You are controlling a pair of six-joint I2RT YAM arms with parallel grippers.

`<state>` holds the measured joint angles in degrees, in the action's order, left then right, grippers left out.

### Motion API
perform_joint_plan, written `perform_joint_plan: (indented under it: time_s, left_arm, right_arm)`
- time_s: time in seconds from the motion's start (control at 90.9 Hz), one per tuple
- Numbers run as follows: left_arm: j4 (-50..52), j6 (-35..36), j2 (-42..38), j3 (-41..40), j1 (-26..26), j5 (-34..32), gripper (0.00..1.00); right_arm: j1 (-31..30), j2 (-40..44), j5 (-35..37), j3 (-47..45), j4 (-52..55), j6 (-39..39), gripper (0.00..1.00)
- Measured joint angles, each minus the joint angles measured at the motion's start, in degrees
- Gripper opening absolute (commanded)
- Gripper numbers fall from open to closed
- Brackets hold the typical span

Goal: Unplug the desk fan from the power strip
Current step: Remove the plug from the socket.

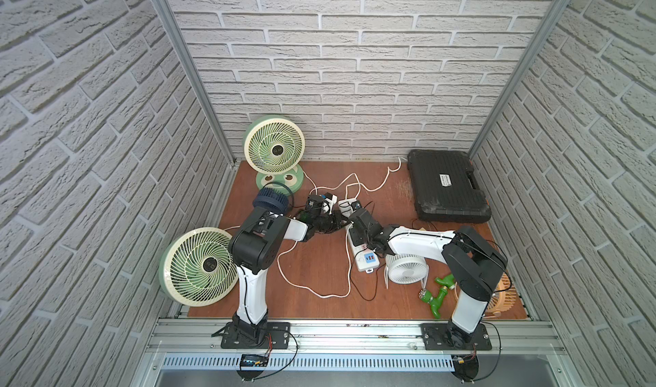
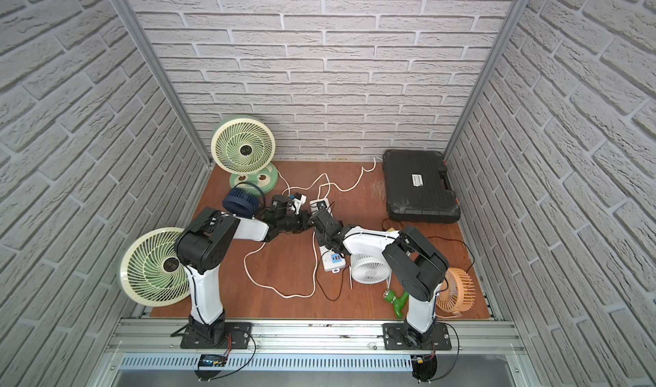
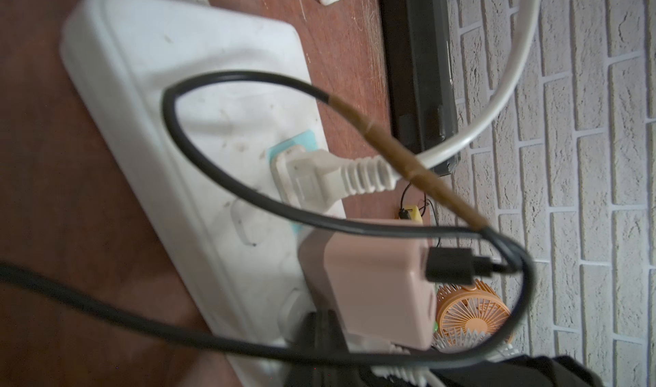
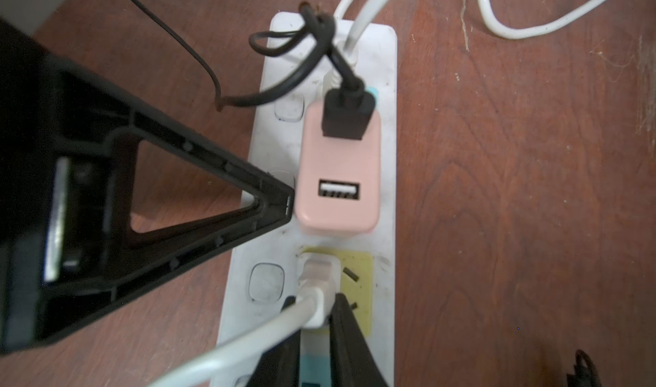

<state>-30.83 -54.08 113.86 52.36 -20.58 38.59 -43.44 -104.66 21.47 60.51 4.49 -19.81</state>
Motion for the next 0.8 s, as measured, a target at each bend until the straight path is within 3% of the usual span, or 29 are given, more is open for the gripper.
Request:
perform_joint_plan:
  time_s: [0.319,0.561,0.803]
  left_arm:
    - [0.11,0.24,0.00,0.04,0.00,-0.26,0.00]
    - [0.15,0.33,0.00,0.04,0.00,-0.26,0.00]
    - [0.22,0.44,0.00,0.09,0.00,-0.28,0.00]
  right_arm:
    - [2.32,1.18,-5.73,-2.23,-3.06,-4.31,0.11]
    - [0.59,0.35,-2.01,-0.28,-0.20,-4.72,0.11]
    - [3.04,1.57,-7.41,-2.14,-2.32,-7.32,0.11]
